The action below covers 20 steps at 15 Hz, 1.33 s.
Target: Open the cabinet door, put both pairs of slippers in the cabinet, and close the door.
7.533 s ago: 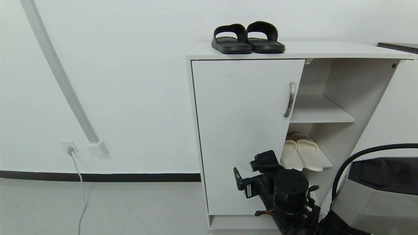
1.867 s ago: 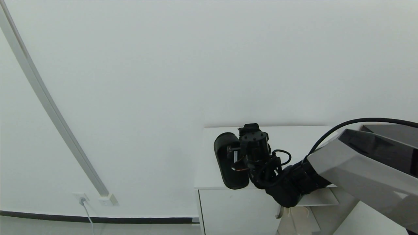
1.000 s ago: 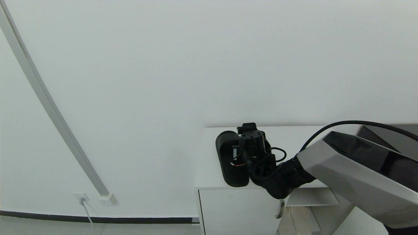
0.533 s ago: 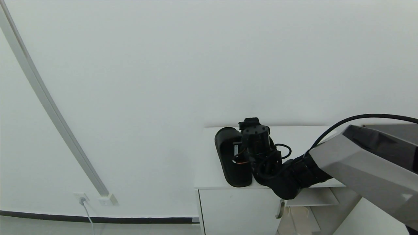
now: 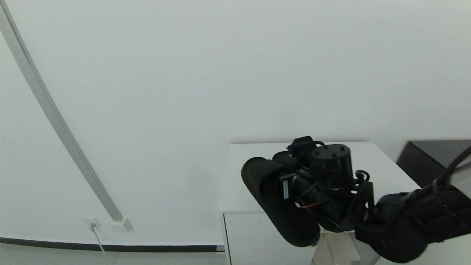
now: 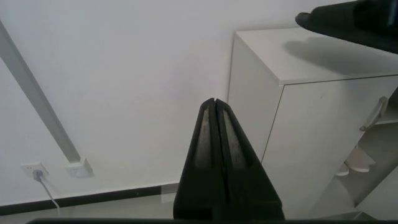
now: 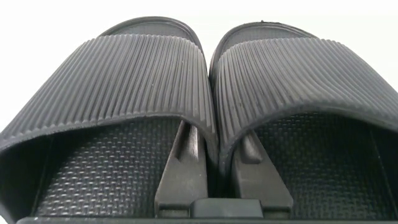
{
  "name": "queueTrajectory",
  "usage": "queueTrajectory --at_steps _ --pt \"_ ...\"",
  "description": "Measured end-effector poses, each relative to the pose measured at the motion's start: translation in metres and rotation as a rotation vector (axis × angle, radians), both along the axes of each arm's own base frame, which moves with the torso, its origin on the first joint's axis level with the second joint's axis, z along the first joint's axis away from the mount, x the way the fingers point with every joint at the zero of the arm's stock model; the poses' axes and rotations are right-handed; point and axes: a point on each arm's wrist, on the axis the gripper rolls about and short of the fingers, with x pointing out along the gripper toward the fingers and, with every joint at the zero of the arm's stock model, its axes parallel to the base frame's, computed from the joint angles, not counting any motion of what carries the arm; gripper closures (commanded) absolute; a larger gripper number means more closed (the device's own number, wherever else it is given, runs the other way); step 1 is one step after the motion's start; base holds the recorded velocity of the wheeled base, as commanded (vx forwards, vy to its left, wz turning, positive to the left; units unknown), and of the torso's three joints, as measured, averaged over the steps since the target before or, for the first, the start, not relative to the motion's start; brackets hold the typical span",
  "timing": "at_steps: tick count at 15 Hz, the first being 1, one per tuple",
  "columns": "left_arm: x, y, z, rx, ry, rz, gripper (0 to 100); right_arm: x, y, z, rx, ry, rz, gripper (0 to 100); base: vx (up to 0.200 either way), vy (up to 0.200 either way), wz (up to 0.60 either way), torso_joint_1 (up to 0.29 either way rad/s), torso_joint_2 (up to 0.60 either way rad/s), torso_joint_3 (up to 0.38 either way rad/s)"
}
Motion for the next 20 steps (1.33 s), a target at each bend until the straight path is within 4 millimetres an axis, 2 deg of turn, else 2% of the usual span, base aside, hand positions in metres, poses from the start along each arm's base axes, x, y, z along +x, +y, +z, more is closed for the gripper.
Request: queueTrajectory --at_steps 3,5,15,20 --pt "0.0 0.0 0.0 0.0 0.0 0.001 100 -0.034 -0.026 0.01 0.021 0.035 0.196 100 0.0 0.0 0.0 0.0 0.0 0.0" --pt "0.0 0.0 0.0 0.0 0.0 0.001 100 -0.046 -0.034 0.016 0.025 0.031 0.243 100 0.0 0.0 0.0 0.0 0.0 0.0" --pt "0.0 0.0 0.0 -0.001 0.0 0.001 100 -0.058 -0.039 0.017 0.021 0.029 0.25 100 0.0 0.0 0.0 0.0 0.0 0.0" --pt "0.0 0.0 0.0 -0.001 0.001 0.001 100 -0.059 -0.038 0.015 0.018 0.033 0.254 100 -0.2 0.0 0.0 0.006 0.0 0.002"
